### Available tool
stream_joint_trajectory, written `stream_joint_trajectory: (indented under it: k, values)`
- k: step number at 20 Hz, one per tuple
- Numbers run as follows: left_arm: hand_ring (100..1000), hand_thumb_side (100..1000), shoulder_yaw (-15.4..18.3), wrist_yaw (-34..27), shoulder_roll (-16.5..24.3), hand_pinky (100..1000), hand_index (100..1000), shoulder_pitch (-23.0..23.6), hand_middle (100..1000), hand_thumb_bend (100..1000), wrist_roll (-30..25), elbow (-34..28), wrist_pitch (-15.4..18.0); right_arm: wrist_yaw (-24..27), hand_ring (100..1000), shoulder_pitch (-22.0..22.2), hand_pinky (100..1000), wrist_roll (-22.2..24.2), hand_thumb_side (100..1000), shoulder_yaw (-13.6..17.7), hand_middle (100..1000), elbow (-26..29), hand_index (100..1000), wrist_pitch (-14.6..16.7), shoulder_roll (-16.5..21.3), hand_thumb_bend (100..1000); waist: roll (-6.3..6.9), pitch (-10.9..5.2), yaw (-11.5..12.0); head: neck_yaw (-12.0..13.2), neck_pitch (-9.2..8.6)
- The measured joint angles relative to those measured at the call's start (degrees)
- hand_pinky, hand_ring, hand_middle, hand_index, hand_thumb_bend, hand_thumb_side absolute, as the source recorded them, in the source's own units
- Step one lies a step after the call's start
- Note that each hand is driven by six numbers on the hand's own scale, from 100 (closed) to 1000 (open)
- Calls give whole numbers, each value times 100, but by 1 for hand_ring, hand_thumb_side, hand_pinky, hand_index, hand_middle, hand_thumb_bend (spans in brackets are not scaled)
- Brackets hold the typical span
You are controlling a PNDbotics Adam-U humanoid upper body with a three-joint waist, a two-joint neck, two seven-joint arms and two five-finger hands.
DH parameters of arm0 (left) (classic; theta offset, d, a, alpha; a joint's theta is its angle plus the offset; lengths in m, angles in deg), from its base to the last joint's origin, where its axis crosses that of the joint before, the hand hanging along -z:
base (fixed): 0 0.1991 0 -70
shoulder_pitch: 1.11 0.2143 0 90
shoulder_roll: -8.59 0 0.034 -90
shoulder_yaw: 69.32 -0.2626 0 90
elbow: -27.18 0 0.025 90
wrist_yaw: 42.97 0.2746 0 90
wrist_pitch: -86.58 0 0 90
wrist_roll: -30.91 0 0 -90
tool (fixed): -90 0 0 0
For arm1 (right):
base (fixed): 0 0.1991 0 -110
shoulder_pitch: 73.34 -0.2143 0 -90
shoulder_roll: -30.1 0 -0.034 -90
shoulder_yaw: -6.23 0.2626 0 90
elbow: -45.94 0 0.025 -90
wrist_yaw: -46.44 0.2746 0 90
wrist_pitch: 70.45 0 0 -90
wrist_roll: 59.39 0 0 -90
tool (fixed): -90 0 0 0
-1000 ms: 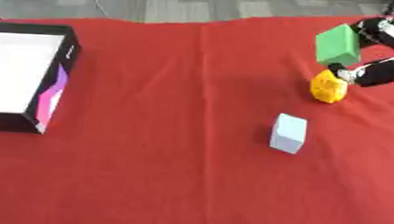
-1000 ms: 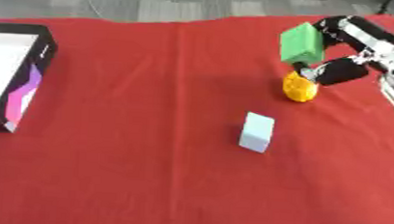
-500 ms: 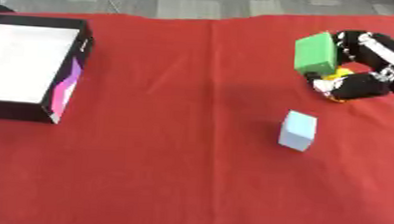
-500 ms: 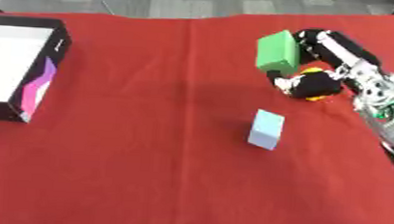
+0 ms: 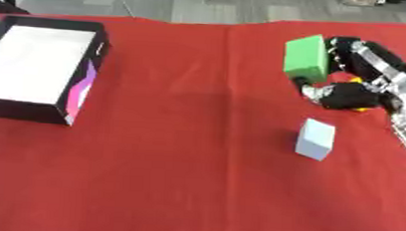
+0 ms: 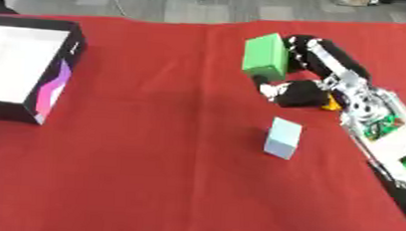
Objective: Pick up the objects with one hand, pass them to the other hand, and then place them into the box on the other side of the table.
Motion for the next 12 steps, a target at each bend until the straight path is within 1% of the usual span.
stream_joint_trajectory:
  k: [3,6,12]
  values:
    - [722,641,-130,196,170,785,816,-246,815,306,-265,-84,-243,-77,580,-5,750,-65,100,-139,385,-78,542,45,-241,100,0,-41,8,0,0]
    - [729,634,-277,357,301,785,819,-531,816,311,-542,-102,-413,-262,582,-5,751,-145,100,-275,387,-199,544,109,-440,100,0,-78,36,-7,2]
    - [744,632,-729,615,489,789,829,-1182,822,324,-1311,-125,-531,-621,583,-6,750,-296,100,-508,389,-564,547,262,-823,100,0,-144,58,-41,2]
